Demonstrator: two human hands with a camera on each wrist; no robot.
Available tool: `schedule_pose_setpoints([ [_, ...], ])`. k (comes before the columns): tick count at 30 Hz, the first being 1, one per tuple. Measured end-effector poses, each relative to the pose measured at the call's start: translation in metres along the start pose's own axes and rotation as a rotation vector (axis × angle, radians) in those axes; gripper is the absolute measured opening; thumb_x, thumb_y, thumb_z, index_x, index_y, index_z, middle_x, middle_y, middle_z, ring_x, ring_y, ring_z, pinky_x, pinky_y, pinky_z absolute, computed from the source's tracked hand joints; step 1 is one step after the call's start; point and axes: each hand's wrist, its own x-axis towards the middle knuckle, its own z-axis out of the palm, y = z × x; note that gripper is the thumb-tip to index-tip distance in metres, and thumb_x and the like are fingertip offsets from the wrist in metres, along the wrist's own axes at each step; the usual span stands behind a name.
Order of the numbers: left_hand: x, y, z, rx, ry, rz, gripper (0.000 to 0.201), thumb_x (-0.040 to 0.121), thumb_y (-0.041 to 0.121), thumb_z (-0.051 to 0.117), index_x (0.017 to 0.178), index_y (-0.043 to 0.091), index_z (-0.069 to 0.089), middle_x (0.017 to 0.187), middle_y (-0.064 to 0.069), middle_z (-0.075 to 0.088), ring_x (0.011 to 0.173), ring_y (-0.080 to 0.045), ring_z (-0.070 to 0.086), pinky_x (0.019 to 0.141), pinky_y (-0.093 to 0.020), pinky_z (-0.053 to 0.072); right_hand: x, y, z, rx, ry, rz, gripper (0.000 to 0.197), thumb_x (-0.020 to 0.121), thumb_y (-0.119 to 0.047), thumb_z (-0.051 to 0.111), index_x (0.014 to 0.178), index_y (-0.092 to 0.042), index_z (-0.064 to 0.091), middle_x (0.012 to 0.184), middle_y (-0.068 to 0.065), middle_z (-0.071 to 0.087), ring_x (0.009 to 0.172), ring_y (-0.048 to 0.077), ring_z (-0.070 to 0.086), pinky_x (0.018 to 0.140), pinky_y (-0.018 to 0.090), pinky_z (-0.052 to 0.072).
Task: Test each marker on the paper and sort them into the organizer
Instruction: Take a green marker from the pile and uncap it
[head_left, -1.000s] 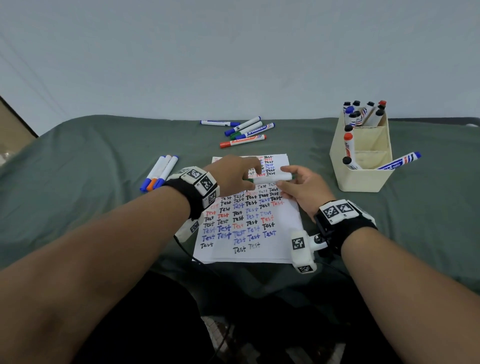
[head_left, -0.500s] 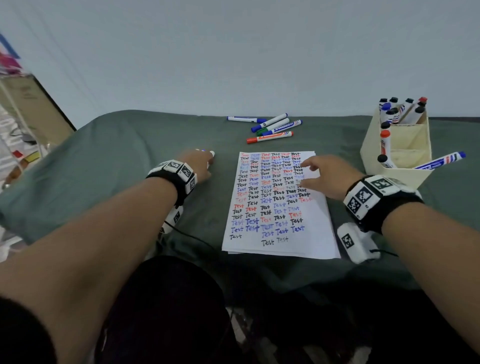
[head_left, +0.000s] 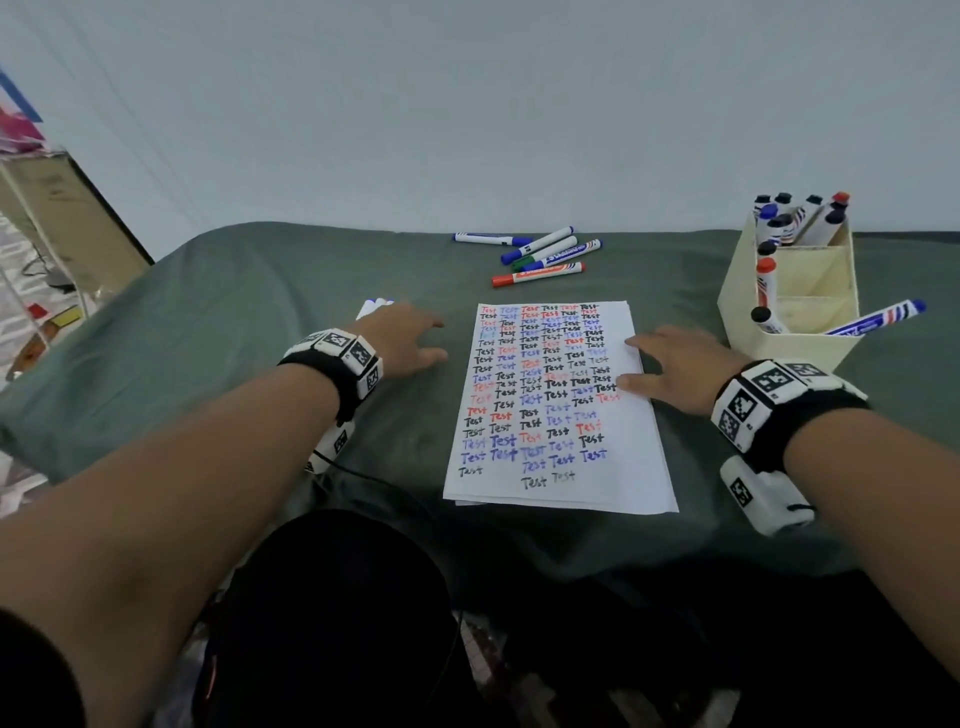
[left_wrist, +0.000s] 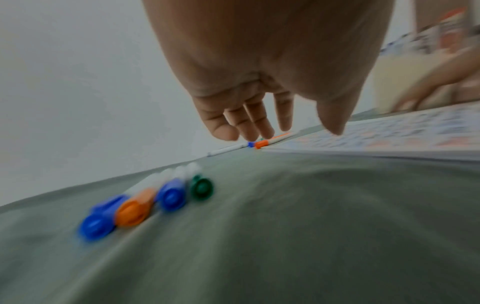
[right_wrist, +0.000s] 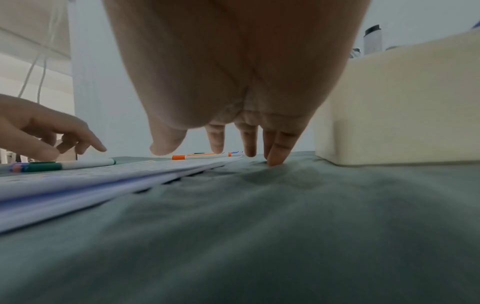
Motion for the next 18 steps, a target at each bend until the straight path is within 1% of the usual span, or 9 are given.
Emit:
schedule_pose_setpoints([
  [1, -0.006, 0.012, -0.004, -0.01, -0.012, 0.073, 0.06, 0.09, 0.064, 0.056, 0.143, 0.035, 0.05, 0.134, -0.001, 0.057, 0.124, -0.021, 0.053, 0.106, -0.041, 0.043, 0.001, 0.0, 0.0, 0.011, 0.008, 0.005, 0.076, 0.094, -0.068, 0.047, 0.156, -0.026, 0.033, 0.154, 0.007, 0.041, 0.141, 0.034, 0.037, 0.115, 0.046, 0.034],
  [3, -0.018, 0.039, -0.011, -0.054, -0.059, 0.214, 0.063, 0.089, 0.068, 0.055, 0.144, 0.038, 0.047, 0.141, 0.004, 0.051, 0.13, -0.016, 0.046, 0.11, -0.039, 0.037, 0.002, 0.0, 0.0, 0.021, 0.02, 0.007, 0.076, 0.095, -0.068, 0.045, 0.157, -0.025, 0.033, 0.156, 0.008, 0.039, 0.142, 0.034, 0.036, 0.116, 0.047, 0.033],
  [6, -0.036, 0.076, -0.013, -0.053, -0.104, 0.412, 0.07, 0.085, 0.077, 0.053, 0.144, 0.041, 0.044, 0.139, 0.009, 0.044, 0.128, -0.012, 0.039, 0.104, -0.033, 0.034, 0.003, 0.001, 0.0, 0.031, 0.031, 0.019, 0.074, 0.097, -0.066, 0.044, 0.156, -0.023, 0.034, 0.157, 0.009, 0.038, 0.143, 0.035, 0.035, 0.117, 0.047, 0.033],
  [8, -0.047, 0.097, -0.012, -0.017, -0.135, 0.531, 0.08, 0.079, 0.085, 0.049, 0.146, 0.041, 0.04, 0.144, 0.008, 0.04, 0.132, -0.014, 0.035, 0.108, -0.035, 0.033, 0.003, 0.003, -0.001, 0.045, 0.034, 0.027, 0.072, 0.098, -0.064, 0.044, 0.155, -0.022, 0.035, 0.156, 0.011, 0.039, 0.142, 0.035, 0.036, 0.116, 0.046, 0.032],
  [10, -0.057, 0.113, -0.011, 0.037, -0.156, 0.619, 0.095, 0.071, 0.092, 0.046, 0.149, 0.039, 0.035, 0.15, 0.007, 0.034, 0.139, -0.017, 0.03, 0.115, -0.042, 0.032, 0.002, 0.004, -0.003, 0.055, 0.033, 0.032, 0.07, 0.098, -0.063, 0.044, 0.155, -0.023, 0.037, 0.153, 0.012, 0.042, 0.141, 0.036, 0.038, 0.115, 0.046, 0.033],
  [12, -0.064, 0.124, -0.009, 0.107, -0.161, 0.661, 0.107, 0.066, 0.095, 0.047, 0.153, 0.037, 0.027, 0.156, 0.008, 0.026, 0.142, -0.019, 0.026, 0.117, -0.047, 0.032, 0.001, 0.005, -0.004, 0.064, 0.038, 0.03, 0.068, 0.098, -0.063, 0.045, 0.154, -0.024, 0.039, 0.151, 0.013, 0.045, 0.139, 0.035, 0.04, 0.114, 0.046, 0.034],
  [14, -0.068, 0.131, -0.004, 0.164, -0.174, 0.667, 0.113, 0.064, 0.096, 0.05, 0.155, 0.036, 0.02, 0.159, 0.008, 0.018, 0.145, -0.021, 0.023, 0.116, -0.049, 0.032, 0.0, 0.006, -0.006, 0.07, 0.037, 0.032, 0.067, 0.098, -0.062, 0.046, 0.153, -0.024, 0.041, 0.15, 0.014, 0.046, 0.139, 0.035, 0.041, 0.114, 0.046, 0.034],
  [16, -0.071, 0.136, 0.0, 0.21, -0.195, 0.667, 0.115, 0.064, 0.094, 0.053, 0.156, 0.037, 0.015, 0.16, 0.008, 0.013, 0.146, -0.022, 0.02, 0.115, -0.049, 0.032, 0.0, 0.005, -0.006, 0.065, 0.03, 0.039, 0.066, 0.098, -0.063, 0.046, 0.152, -0.024, 0.042, 0.15, 0.013, 0.047, 0.138, 0.034, 0.042, 0.114, 0.047, 0.036],
  [18, -0.071, 0.14, 0.002, 0.245, -0.194, 0.664, 0.112, 0.068, 0.09, 0.056, 0.156, 0.036, 0.013, 0.16, 0.006, 0.011, 0.145, -0.023, 0.021, 0.114, -0.05, 0.034, -0.001, 0.004, -0.006, 0.052, 0.027, 0.036, 0.065, 0.098, -0.063, 0.047, 0.15, -0.024, 0.044, 0.147, 0.013, 0.049, 0.135, 0.035, 0.044, 0.111, 0.047, 0.038],
])
